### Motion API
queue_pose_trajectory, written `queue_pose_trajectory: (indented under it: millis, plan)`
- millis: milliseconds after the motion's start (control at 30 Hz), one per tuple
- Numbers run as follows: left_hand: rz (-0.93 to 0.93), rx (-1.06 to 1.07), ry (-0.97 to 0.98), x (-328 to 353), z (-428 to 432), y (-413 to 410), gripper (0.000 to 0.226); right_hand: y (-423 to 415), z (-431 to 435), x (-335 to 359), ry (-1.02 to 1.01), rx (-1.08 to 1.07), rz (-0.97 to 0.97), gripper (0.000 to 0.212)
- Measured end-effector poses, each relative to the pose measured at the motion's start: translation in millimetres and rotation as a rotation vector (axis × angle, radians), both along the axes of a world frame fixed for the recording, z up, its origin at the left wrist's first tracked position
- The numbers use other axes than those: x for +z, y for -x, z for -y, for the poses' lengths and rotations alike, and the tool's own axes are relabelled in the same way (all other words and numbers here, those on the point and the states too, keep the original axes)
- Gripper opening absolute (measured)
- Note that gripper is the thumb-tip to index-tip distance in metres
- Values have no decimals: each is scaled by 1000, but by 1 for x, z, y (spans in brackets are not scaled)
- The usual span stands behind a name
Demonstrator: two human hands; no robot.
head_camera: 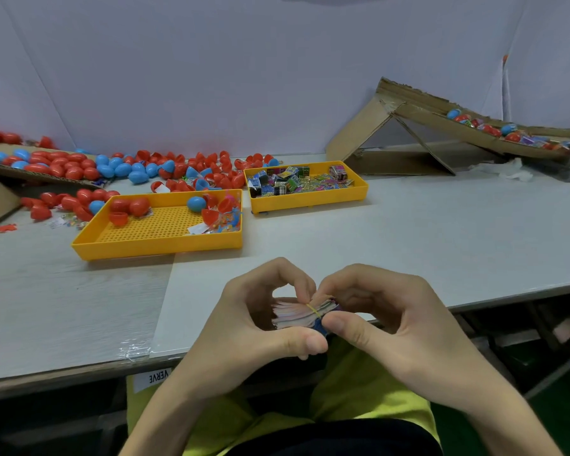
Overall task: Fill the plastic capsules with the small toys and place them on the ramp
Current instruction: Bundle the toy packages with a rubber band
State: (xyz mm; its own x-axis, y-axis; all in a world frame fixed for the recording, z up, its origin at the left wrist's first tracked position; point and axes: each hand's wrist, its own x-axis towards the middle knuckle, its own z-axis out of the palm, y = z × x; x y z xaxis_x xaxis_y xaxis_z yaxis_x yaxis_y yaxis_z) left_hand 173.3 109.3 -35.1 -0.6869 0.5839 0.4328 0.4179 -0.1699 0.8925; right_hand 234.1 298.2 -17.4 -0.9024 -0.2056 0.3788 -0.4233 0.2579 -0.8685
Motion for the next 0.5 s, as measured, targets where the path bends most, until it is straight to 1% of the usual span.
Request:
queue_pose_trajectory:
  millis: [67,200,333,433,500]
  plan:
    - [46,-12,-21,0,0,-1,31,1,2,-1,-20,-18,-19,9]
    - [101,-17,-58,-1,-2,-2,22,3,5,-3,0,-80,-62,9]
    - [167,-86,-79,0,1,-2,22,3,6,-8,-13,-145,-62,15]
    - [114,-43,-38,1,3,-4,21,5,5,-10,23,-181,-54,15]
    - [-3,84,14,1,1,-7,26,7,4,-11,53,-204,-52,11]
